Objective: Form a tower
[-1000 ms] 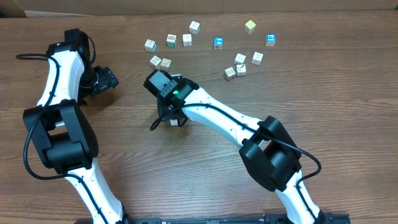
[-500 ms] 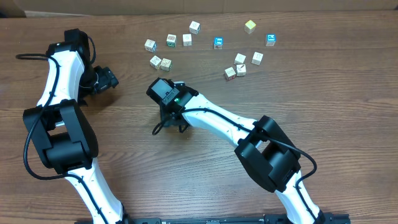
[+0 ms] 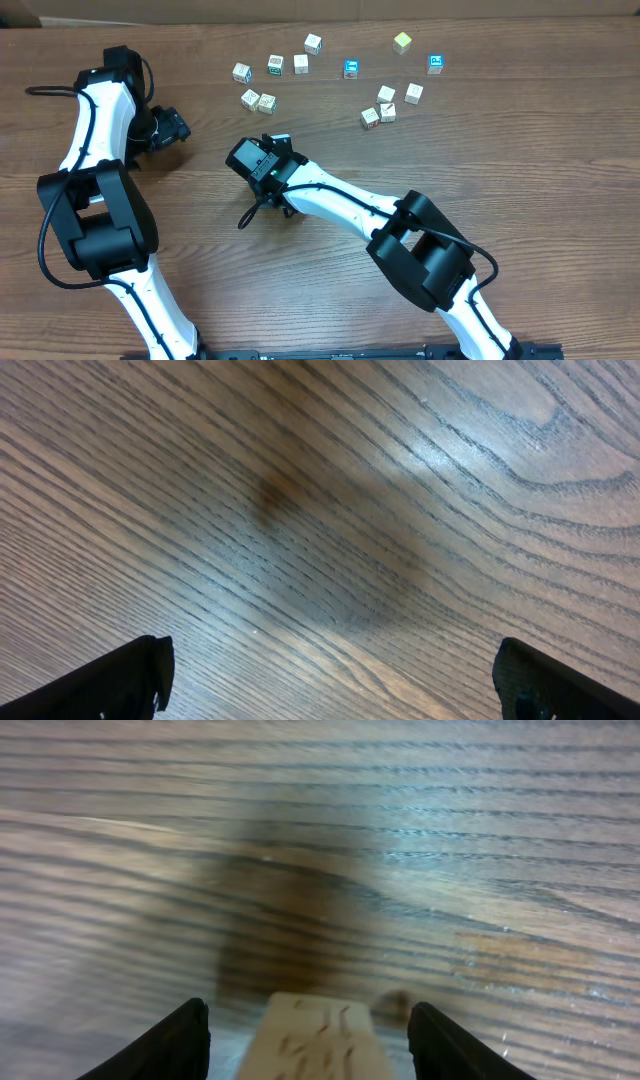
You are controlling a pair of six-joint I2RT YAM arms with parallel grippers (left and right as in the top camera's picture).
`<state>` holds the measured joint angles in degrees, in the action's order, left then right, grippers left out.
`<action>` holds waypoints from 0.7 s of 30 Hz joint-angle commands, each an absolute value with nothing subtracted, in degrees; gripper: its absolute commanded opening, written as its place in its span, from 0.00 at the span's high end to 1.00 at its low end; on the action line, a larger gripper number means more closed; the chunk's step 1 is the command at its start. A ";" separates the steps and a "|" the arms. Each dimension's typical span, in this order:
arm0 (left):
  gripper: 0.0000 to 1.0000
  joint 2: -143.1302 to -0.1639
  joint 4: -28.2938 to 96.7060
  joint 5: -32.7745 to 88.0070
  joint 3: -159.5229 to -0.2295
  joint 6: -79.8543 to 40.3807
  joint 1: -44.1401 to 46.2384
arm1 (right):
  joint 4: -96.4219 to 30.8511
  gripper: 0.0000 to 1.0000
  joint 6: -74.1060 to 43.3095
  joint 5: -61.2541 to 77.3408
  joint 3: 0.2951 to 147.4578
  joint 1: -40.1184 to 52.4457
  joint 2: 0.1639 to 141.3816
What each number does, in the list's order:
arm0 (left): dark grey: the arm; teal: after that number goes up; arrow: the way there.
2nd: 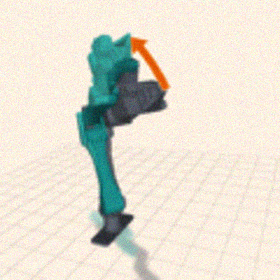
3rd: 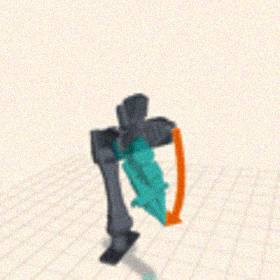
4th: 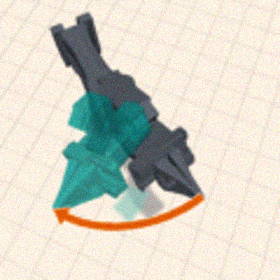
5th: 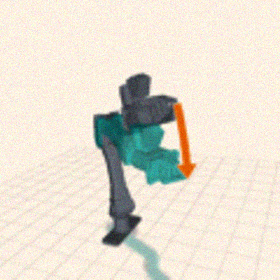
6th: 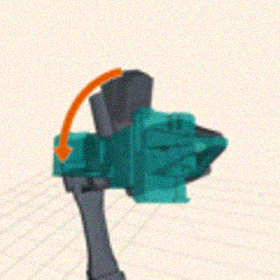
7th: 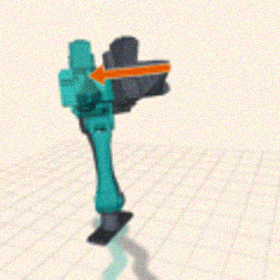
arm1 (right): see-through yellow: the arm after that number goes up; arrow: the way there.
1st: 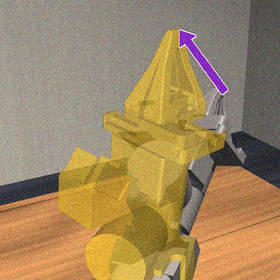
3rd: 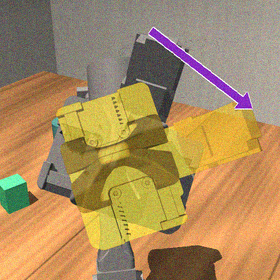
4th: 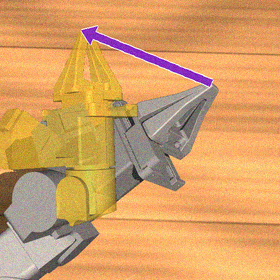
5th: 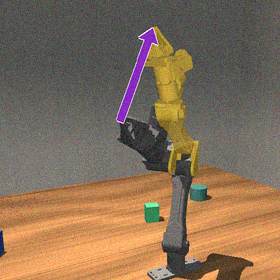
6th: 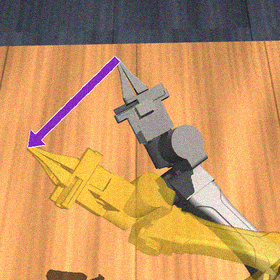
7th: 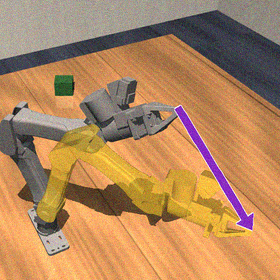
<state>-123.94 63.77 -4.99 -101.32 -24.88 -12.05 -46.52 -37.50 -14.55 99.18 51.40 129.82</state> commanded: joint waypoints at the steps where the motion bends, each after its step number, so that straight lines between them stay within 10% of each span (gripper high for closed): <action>1: 0.00 -124.62 63.77 -5.28 -101.45 -24.21 -11.70 | -46.48 0.39 -37.71 -16.21 98.63 51.31 131.74; 8: 0.00 -124.62 63.57 -5.28 -101.45 -24.21 -11.64 | -46.54 0.74 -37.74 -15.79 98.65 51.31 131.81; 15: 0.00 -124.62 63.55 -5.28 -101.45 -24.21 -11.64 | -46.85 0.80 -37.71 -15.35 98.70 51.31 131.81; 18: 0.01 -124.62 63.55 -5.28 -101.45 -24.21 -11.64 | -46.83 0.74 -37.71 -15.35 98.70 51.31 131.81; 21: 0.00 -124.62 63.55 -5.28 -101.45 -24.21 -11.64 | -46.78 0.37 -37.71 -15.35 98.70 51.31 131.81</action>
